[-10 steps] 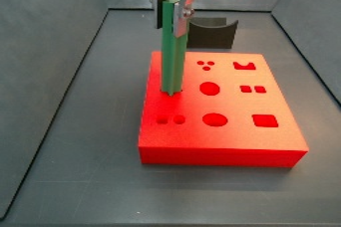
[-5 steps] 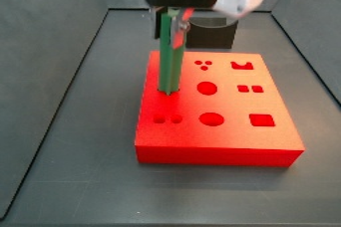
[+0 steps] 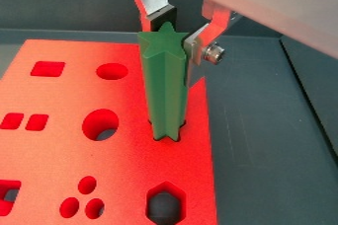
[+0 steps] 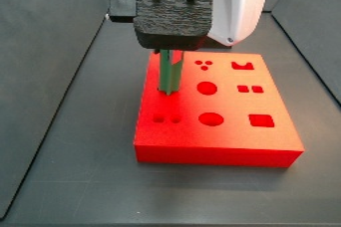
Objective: Insert the star object.
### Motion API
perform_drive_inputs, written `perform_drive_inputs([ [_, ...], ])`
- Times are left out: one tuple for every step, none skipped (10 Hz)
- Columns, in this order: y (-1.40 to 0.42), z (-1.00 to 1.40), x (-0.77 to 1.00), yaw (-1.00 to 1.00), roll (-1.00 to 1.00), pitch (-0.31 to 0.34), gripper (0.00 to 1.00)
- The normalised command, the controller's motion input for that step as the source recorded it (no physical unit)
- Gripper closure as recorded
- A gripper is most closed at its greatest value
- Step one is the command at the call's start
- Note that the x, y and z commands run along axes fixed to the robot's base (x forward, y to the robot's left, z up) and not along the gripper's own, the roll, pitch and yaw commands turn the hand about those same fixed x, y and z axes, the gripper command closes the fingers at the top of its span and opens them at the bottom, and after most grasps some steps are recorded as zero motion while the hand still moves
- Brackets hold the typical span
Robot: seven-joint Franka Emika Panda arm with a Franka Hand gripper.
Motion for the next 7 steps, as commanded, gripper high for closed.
perform_drive_inputs([
  [0.0,-1.0,-0.11,0.0,0.01,-0.003,1.0],
  [0.0,-1.0,0.0,-0.08,0.0,0.0,1.0],
  [0.0,-0.76,0.0,-0.21,-0.06,0.2,1.0],
  [-0.09,-0.69,0.09,-0.18,-0.12,0.141,1.0],
  [-0.1,-0.67,0.08,-0.17,-0.13,0.147,1.0],
  [-0.14,-0.65,0.11,-0.13,-0.14,0.151,1.0],
  [-0.06,-0.48,0.09,-0.1,-0.23,0.17,1.0],
])
